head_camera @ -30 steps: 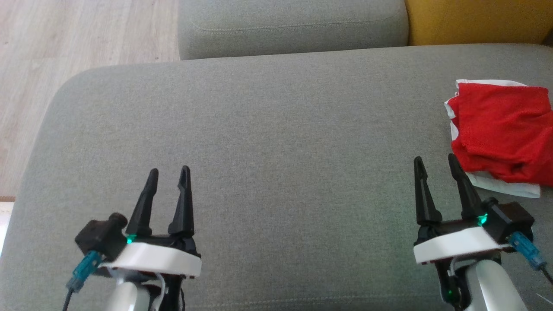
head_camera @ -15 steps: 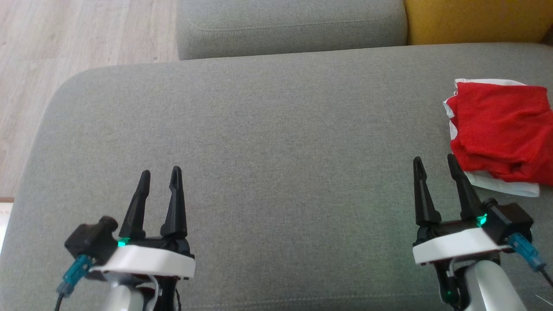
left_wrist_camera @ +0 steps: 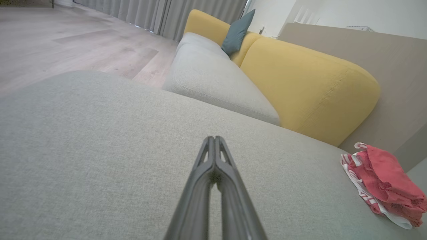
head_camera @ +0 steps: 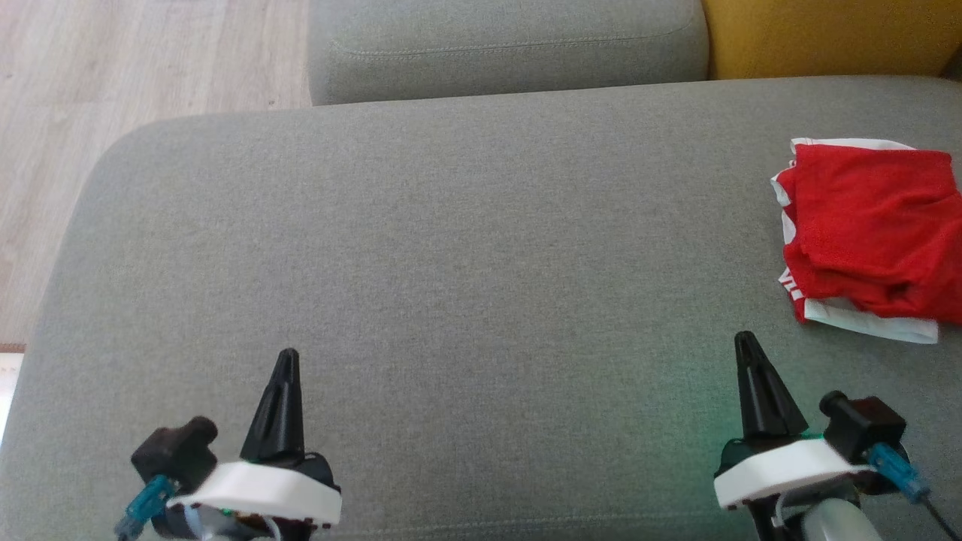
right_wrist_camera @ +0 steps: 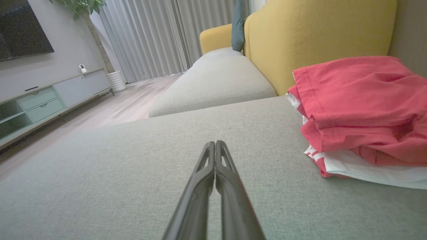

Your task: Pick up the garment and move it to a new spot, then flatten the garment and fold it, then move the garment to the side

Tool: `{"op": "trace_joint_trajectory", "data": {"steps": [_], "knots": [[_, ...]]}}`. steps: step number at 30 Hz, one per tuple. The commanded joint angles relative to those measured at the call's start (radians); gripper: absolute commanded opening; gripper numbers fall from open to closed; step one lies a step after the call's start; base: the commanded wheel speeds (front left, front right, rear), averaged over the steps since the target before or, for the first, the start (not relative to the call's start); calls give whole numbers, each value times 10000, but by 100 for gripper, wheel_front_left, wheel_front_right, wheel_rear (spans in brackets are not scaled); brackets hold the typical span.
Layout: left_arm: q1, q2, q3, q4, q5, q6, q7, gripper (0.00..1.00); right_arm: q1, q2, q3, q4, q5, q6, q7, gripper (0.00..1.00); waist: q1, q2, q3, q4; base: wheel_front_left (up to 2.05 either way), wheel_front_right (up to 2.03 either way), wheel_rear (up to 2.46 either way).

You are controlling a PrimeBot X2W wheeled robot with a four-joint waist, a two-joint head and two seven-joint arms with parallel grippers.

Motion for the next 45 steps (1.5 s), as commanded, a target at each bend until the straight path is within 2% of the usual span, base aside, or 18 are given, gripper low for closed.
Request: {"op": "trace_joint_trajectory", "data": {"steps": [1, 45], "knots": [[-391, 24, 57, -329, -267, -26, 34, 0, -401, -23, -17, -348, 322, 0, 63, 0, 0, 0, 1, 7, 0, 0, 0], [-913, 245, 813, 265, -4587, -461, 1065, 0, -613, -205, -419, -463, 5416, -3, 1114, 0, 0, 0, -17, 158, 0, 0, 0]]}}
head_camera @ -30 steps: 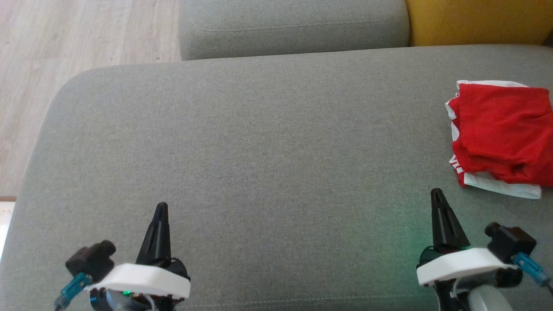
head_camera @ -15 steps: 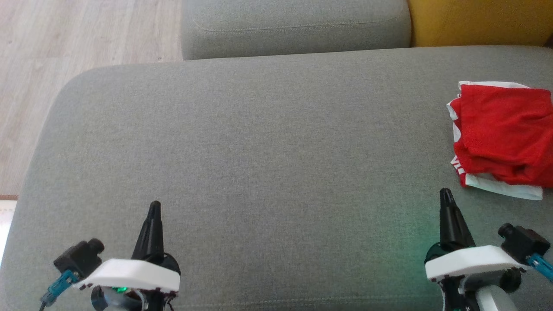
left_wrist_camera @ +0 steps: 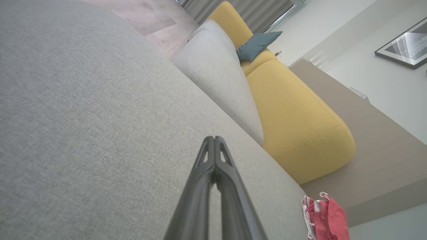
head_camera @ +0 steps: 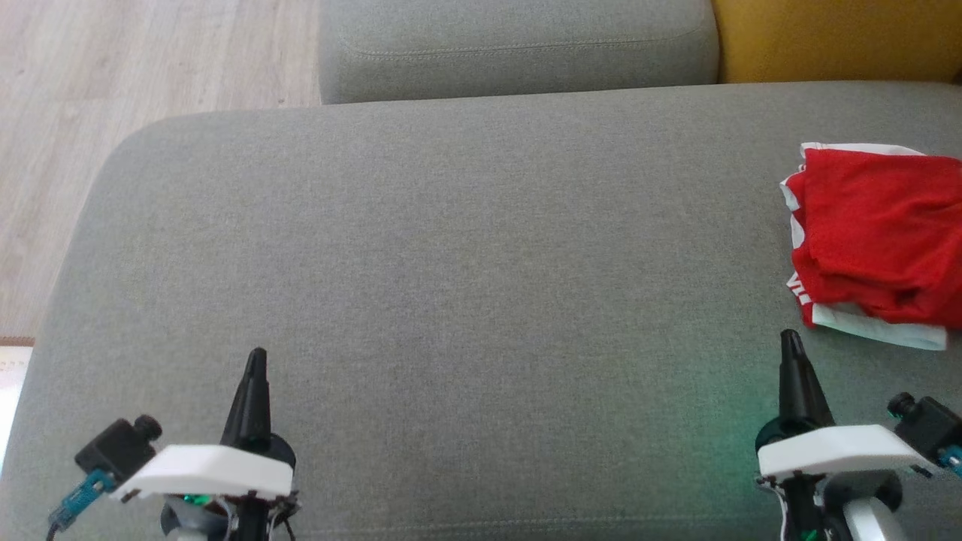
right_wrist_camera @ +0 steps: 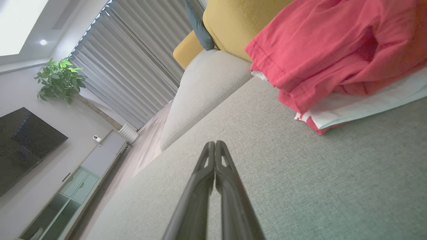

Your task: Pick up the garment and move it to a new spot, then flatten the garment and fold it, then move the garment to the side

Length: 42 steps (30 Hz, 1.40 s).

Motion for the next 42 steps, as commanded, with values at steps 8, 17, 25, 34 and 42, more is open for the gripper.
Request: {"op": "trace_joint_trajectory", "data": {"steps": [8, 17, 25, 34, 42], "knots": [[-663, 160, 354, -160, -931, -160, 263, 0, -596, -195, -72, -404, 1109, -3, 270, 0, 0, 0, -4, 29, 0, 0, 0], [-768, 179, 549, -44, -1805, -249, 507, 0, -639, -208, -190, -430, 2147, -4, 517, 0, 0, 0, -7, 61, 0, 0, 0], [-874, 194, 750, 72, -2673, -338, 756, 0, -682, -216, -313, -456, 3179, -4, 768, 0, 0, 0, -11, 92, 0, 0, 0], [-980, 204, 956, 189, -3534, -426, 1009, 0, -725, -221, -441, -481, 4204, -5, 1023, 0, 0, 0, -15, 124, 0, 0, 0], [-1064, 210, 1120, 281, -4202, -495, 1210, 0, -759, -222, -544, -500, 5002, -5, 1224, 0, 0, 0, -18, 149, 0, 0, 0]]}}
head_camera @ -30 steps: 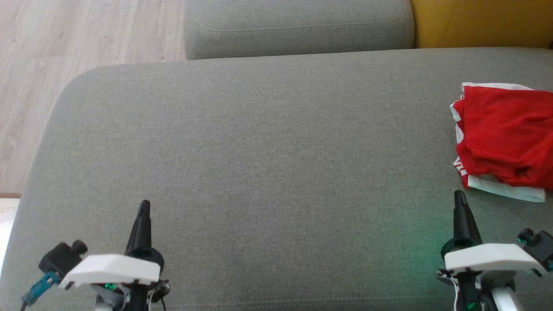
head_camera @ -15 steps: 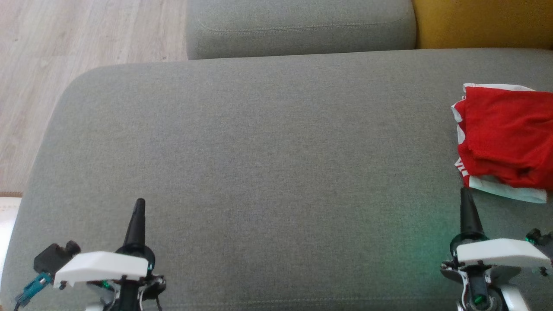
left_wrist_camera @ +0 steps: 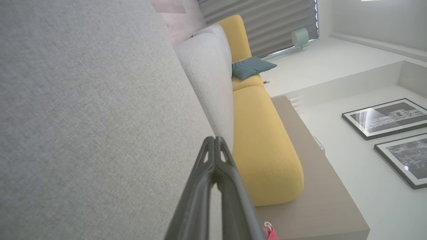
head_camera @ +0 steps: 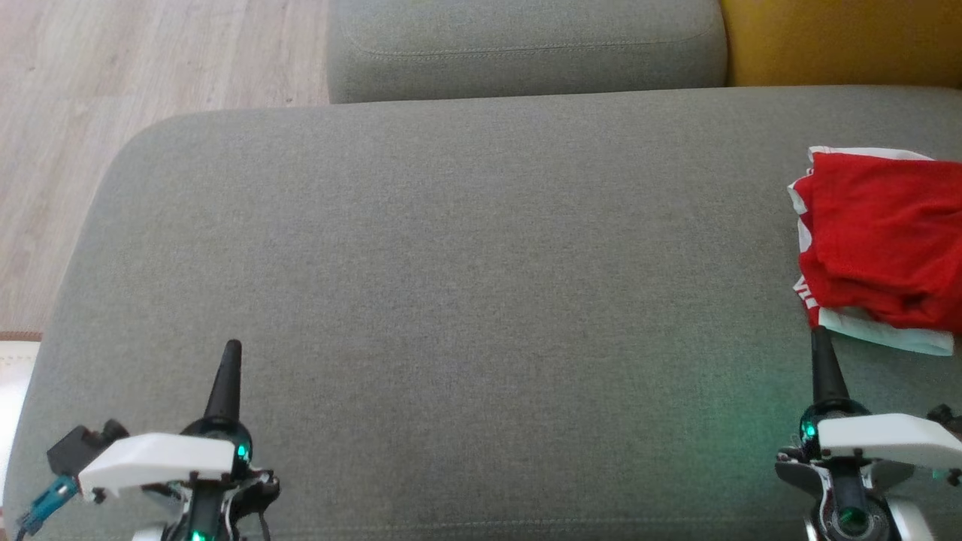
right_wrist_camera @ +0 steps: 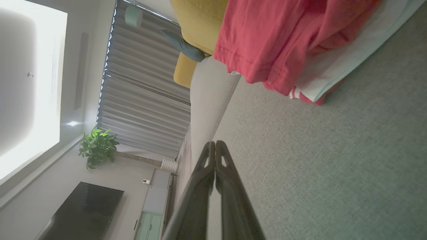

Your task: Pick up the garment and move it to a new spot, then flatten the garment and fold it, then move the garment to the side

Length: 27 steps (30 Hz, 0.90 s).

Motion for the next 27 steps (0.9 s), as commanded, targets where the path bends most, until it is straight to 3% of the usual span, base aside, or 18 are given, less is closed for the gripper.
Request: {"op": "trace_joint_trajectory", "data": {"steps": [1, 27], "knots": [[-563, 163, 375, -266, -252, -68, 96, 0, -545, -201, 91, -405, 306, -5, 70, 0, 0, 0, 0, 5, 0, 0, 0], [-887, 169, 1032, 89, -2811, -334, 887, 0, -679, -192, -327, -478, 3365, -7, 862, 0, 0, 0, -12, 100, 0, 0, 0]]}}
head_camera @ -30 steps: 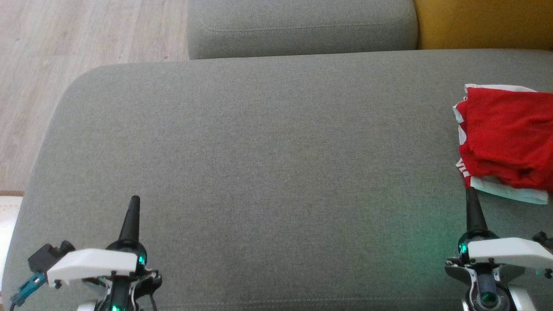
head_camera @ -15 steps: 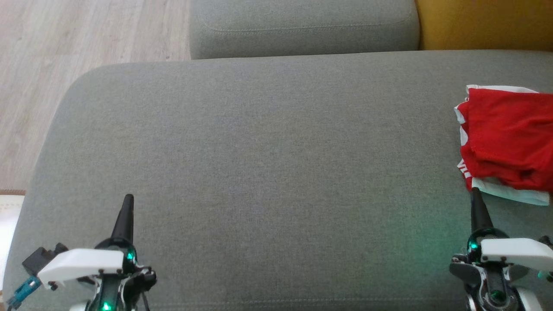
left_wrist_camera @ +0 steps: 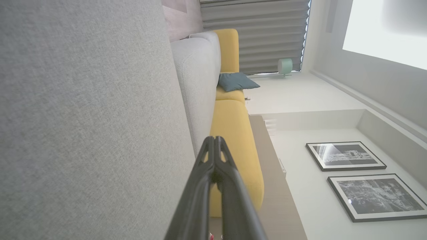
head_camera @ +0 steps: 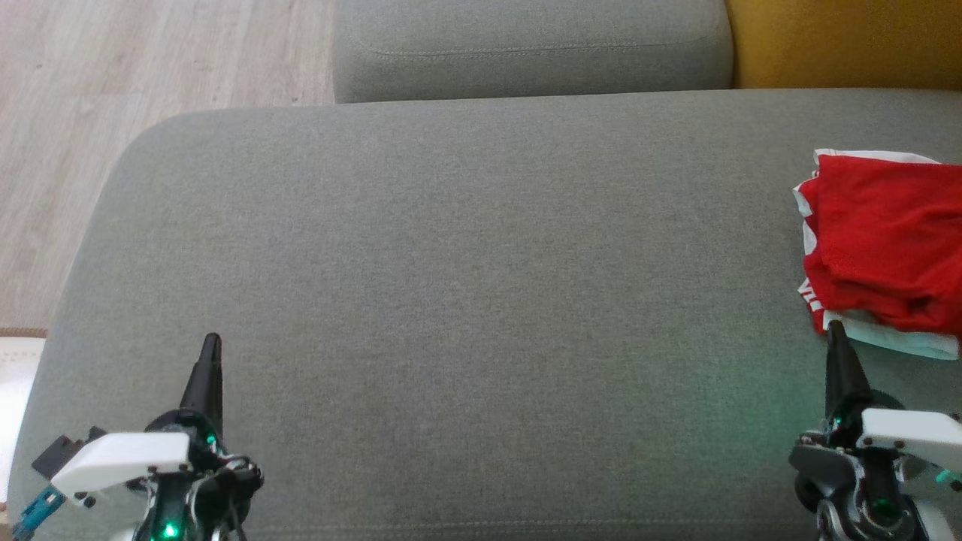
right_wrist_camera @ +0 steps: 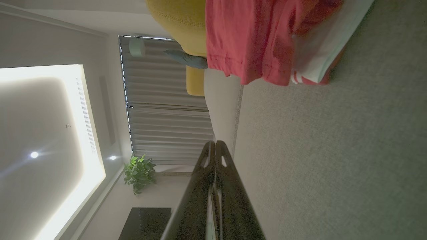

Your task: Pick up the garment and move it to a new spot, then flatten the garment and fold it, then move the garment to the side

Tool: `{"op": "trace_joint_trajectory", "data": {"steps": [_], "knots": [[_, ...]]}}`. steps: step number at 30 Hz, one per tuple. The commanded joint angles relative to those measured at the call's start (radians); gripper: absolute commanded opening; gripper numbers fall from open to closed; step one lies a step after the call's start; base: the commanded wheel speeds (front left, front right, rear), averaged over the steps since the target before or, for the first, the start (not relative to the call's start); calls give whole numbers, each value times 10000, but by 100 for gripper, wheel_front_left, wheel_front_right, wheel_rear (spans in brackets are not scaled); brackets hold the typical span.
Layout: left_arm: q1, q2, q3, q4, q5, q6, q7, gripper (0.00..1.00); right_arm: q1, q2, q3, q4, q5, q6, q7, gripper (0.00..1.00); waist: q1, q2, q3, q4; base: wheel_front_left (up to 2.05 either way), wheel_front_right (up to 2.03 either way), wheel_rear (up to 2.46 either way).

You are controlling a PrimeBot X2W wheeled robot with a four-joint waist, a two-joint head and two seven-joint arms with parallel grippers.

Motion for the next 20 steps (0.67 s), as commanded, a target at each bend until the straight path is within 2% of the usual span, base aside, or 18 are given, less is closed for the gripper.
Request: {"op": "trace_joint_trajectory", "data": {"steps": [1, 8, 20], "knots": [[-625, 167, 430, -260, -262, -90, 125, 0, -553, -192, 127, -414, 310, -7, 96, 0, 0, 0, -1, 4, 0, 0, 0], [-709, 165, 604, -168, -918, -159, 333, 0, -588, -187, 16, -433, 1096, -7, 304, 0, 0, 0, -3, 29, 0, 0, 0], [-715, 136, 650, -164, -901, -161, 372, 0, -592, -160, -25, -431, 1086, -7, 339, 0, 0, 0, -4, 29, 0, 0, 0]]}}
